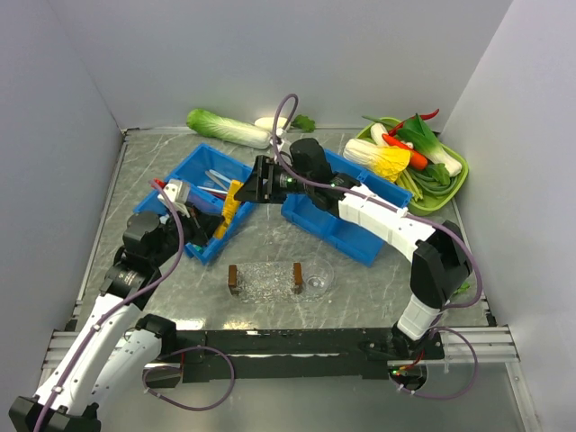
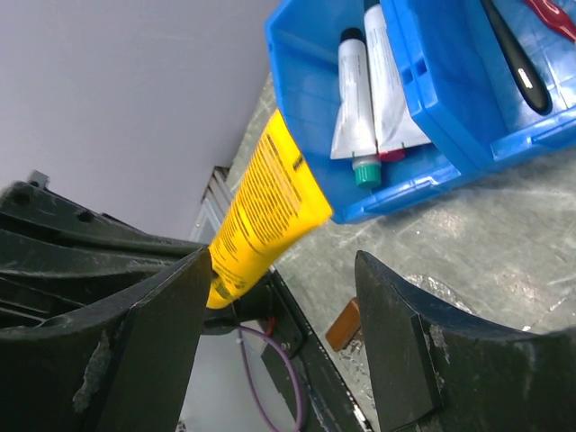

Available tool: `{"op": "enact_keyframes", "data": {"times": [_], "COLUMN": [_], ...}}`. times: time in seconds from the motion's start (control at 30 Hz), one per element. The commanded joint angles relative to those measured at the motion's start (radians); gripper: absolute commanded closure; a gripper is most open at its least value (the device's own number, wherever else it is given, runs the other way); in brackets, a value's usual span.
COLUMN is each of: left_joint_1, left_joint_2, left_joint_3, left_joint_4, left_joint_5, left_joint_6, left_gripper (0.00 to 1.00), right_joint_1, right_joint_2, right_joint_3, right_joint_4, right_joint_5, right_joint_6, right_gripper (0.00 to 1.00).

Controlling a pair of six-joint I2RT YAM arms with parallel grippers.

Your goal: Prepare toiletry sets of a toothbrush and toothpaste on the tray

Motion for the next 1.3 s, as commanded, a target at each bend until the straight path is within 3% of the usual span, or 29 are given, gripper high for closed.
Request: {"op": "enact_keyframes", "data": {"times": [0.0,0.17,0.73,0.83,1.03,1.07,1.13,1.17,1.27], "left_joint_1": [-0.005,-0.007,-0.008,-0.008,-0.008,-0.008,-0.007,-0.007,-0.005], "left_joint_2": [-0.019,-0.024,-0.03,-0.033,-0.027,-0.025,-0.03,-0.031,-0.044], "left_joint_3": [0.004,0.004,-0.002,-0.003,0.003,0.006,0.024,0.026,0.026], "left_joint_4": [0.086,0.088,0.109,0.114,0.102,0.096,0.071,0.07,0.082], "left_joint_5": [0.061,0.071,0.134,0.14,0.124,0.117,0.075,0.069,0.089], "left_joint_6": [0.0,0.002,-0.009,-0.009,-0.015,-0.016,-0.013,-0.013,-0.029], "left_gripper": [0.99,0.99,0.99,0.99,0.99,0.95,0.8,0.59,0.13], "right_joint_1": [-0.02,-0.022,-0.02,-0.022,-0.02,-0.02,-0.022,-0.02,-0.022], "right_joint_2": [0.018,0.021,0.019,0.021,-0.014,-0.023,-0.054,-0.066,-0.125], "right_joint_3": [0.042,0.04,-0.006,-0.015,-0.065,-0.072,-0.09,-0.096,-0.125], "right_joint_4": [0.084,0.097,0.243,0.272,0.34,0.357,0.367,0.372,0.387], "right_joint_5": [-0.032,-0.066,-0.123,-0.135,-0.149,-0.151,-0.155,-0.158,-0.173], "right_joint_6": [0.029,0.037,0.09,0.104,0.129,0.129,0.12,0.117,0.095], "right_gripper": [0.28,0.32,0.6,0.67,0.93,0.99,1.0,1.0,1.0]}}
